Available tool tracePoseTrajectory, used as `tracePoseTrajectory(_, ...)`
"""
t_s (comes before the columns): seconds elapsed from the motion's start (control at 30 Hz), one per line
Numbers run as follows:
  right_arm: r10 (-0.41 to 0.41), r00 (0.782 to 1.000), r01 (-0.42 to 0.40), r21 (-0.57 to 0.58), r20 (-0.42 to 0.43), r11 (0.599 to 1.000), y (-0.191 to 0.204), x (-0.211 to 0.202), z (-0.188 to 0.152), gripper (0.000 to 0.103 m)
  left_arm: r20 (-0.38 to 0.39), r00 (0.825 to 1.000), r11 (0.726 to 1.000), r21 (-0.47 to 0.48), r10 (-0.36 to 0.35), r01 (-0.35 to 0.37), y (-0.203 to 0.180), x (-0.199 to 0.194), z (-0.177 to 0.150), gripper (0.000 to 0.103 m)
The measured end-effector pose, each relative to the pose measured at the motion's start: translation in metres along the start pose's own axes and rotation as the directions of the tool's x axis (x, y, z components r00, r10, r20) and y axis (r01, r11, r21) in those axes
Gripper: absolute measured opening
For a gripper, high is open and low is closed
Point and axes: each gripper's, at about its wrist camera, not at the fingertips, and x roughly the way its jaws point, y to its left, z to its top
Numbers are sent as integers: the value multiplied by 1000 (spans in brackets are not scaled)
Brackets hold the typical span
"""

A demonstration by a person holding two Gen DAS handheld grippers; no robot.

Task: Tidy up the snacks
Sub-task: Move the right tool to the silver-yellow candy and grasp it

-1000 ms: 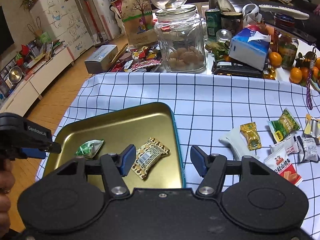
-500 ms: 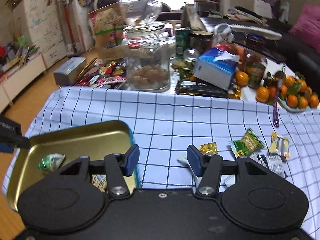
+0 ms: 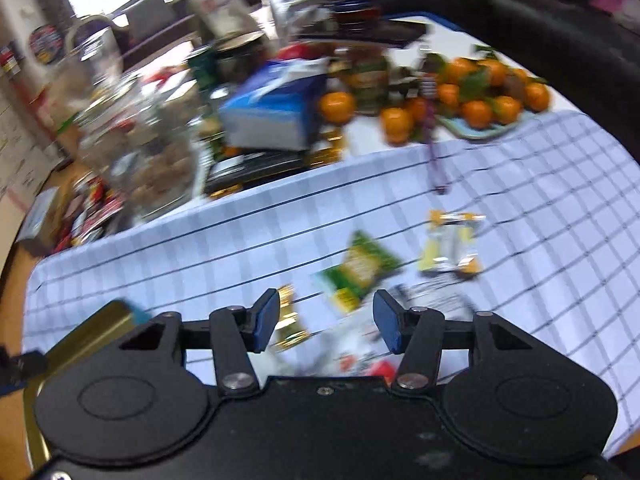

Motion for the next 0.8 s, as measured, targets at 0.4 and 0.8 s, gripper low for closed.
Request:
tracePoseTrajectory(0.4, -132, 982, 144, 85, -133, 986, -85, 26, 26, 48, -83, 993, 994, 73, -80, 86, -48, 10, -8, 46)
tracePoseTrajectory(0.8, -12, 970, 61, 195, -242, 979, -84, 72, 72, 48, -118, 988, 991, 77, -101, 110, -62, 16, -7, 46)
